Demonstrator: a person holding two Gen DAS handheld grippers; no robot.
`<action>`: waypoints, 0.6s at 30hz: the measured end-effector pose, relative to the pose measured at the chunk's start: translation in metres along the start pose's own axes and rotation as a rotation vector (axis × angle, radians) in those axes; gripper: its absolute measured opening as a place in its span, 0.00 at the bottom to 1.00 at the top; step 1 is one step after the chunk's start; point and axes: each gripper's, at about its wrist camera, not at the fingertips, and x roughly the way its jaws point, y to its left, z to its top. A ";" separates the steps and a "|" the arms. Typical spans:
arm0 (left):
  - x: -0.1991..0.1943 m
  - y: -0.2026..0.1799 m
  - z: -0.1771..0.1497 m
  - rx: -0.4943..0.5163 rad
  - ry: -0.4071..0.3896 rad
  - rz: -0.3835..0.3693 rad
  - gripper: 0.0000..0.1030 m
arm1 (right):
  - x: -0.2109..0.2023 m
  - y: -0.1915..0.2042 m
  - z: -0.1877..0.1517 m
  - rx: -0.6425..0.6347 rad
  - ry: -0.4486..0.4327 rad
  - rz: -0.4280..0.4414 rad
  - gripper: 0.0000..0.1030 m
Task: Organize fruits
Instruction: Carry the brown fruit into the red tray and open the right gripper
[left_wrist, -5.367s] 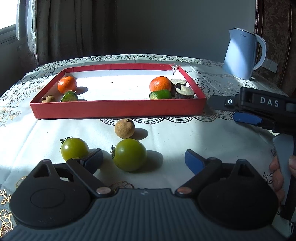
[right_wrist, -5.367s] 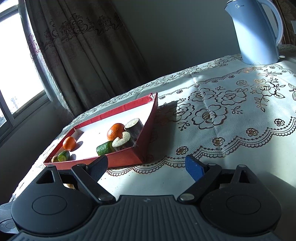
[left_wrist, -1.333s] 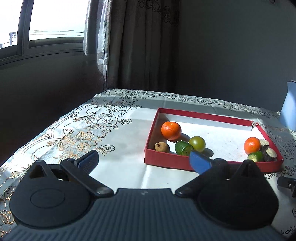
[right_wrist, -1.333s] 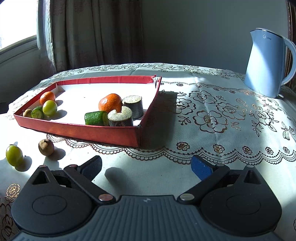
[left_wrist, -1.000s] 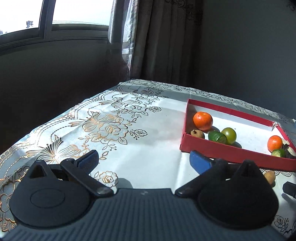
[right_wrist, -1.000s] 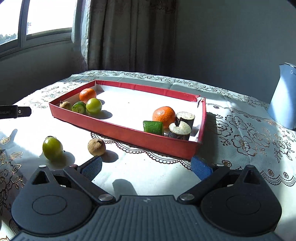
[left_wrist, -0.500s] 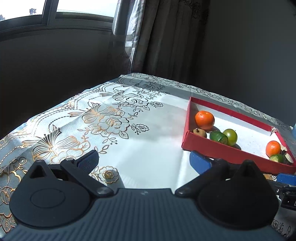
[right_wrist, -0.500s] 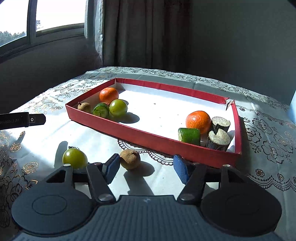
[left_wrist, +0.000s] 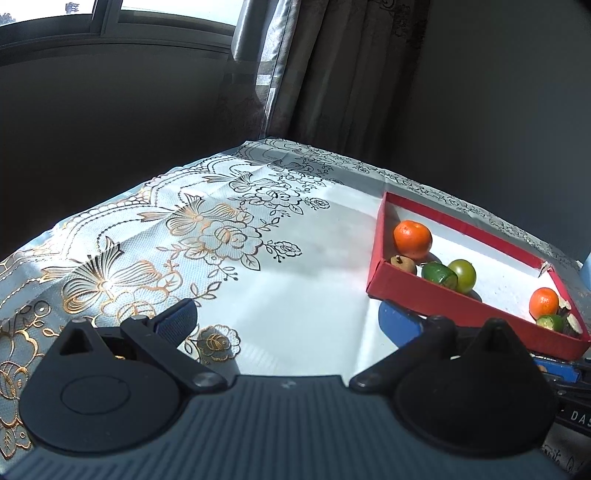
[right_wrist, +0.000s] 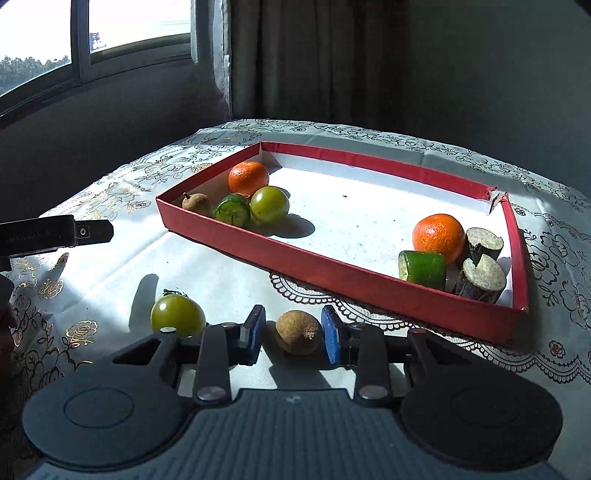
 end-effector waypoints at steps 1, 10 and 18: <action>0.000 0.001 0.000 -0.003 -0.001 0.000 1.00 | -0.001 0.002 0.000 -0.003 -0.006 -0.003 0.25; 0.001 0.002 0.000 -0.012 0.000 0.000 1.00 | -0.038 -0.012 0.010 0.034 -0.152 -0.040 0.25; 0.000 0.004 0.000 -0.023 -0.001 0.000 1.00 | -0.024 -0.053 0.044 0.076 -0.183 -0.119 0.25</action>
